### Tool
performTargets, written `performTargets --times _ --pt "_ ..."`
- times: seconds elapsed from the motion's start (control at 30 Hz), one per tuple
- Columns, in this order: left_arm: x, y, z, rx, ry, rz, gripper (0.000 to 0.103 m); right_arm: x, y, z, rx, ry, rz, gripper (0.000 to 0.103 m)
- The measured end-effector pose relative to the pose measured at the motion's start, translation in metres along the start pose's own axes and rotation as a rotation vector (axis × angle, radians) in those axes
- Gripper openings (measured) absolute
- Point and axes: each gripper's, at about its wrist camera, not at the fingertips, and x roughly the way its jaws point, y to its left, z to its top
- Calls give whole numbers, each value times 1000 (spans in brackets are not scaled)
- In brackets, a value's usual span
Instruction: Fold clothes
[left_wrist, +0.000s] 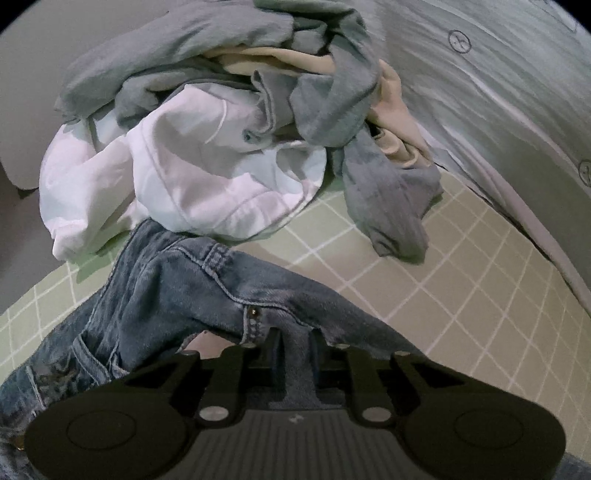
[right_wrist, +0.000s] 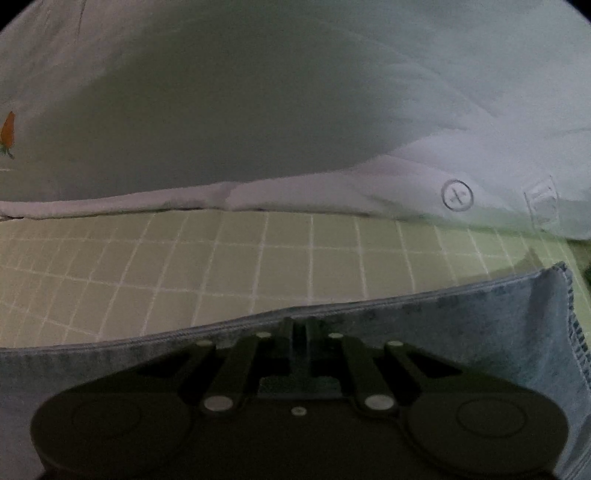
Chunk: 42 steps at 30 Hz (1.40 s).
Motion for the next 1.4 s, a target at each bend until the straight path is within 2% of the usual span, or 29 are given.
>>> performTargets --times 0.03,0.07,0.1,0.17,0.2,0.27,0.33,0.43,0.5,0.53,0.57,0.63,0.7,0.8,0.87,0.93,0.97,1.0,1.03,1.07,1.17,1.27,1.33,1.4 --pt "-3 0 0 10 1 -8 25 0 0 1 -2 9 -6 24" --pt "-5 1 -1 19 2 -16 30 -4 -2 -2 3 15 -12 48" --pt "-11 4 -2 22 3 -33 34 -9 -4 -6 10 19 -19 56" --pt "-24 10 -12 31 8 -76 57 -21 -12 -22 23 5 -14 61" --pt "-31 13 -16 35 10 -97 61 -27 -17 -33 27 10 -17 64" --pt "-43 17 -28 65 20 -130 64 -39 -29 -55 43 18 -36 82" --pt "-54 14 -46 126 38 -147 65 -54 -48 -73 87 15 -57 85" --pt "-65 8 -75 208 65 -166 69 -72 -81 -88 157 27 -126 82" --pt "-67 4 -93 240 103 -180 72 -81 -107 -92 222 -1 -201 63" --pt "-66 2 -102 249 114 -178 73 -86 -121 -94 255 -22 -241 50" --pt "-66 0 -110 262 118 -175 78 -87 -134 -94 278 -34 -287 45" --pt "-69 -10 -122 341 66 -131 84 -89 -159 -93 324 -57 -380 45" --pt "-69 -14 -124 352 52 -102 88 -85 -177 -90 339 -68 -423 45" --pt "-62 -10 -120 299 83 -94 99 -77 -188 -82 330 -91 -379 51" --pt "-59 -9 -118 288 95 -93 102 -68 -184 -77 246 -101 -422 60" --pt "-59 -11 -117 299 97 -82 103 -53 -183 -74 167 -81 -494 63" --pt "-58 -10 -117 287 102 -80 103 -52 -186 -74 162 -90 -481 63" --pt "-59 -11 -117 283 102 -77 103 -52 -189 -75 161 -102 -462 60" --pt "-59 -11 -118 280 102 -75 103 -51 -192 -75 160 -113 -444 41" --pt "-59 -11 -118 278 103 -73 103 -54 -192 -77 155 -125 -442 14" --pt "-59 -11 -117 274 106 -71 103 -66 -191 -81 136 -177 -452 11" --pt "-59 -11 -117 275 106 -73 103 -97 -199 -84 232 -294 -429 11" --pt "-59 -10 -117 274 106 -73 103 -107 -204 -87 270 -309 -433 11" --pt "-59 -10 -117 272 105 -72 103 -99 -209 -92 277 -256 -463 11"
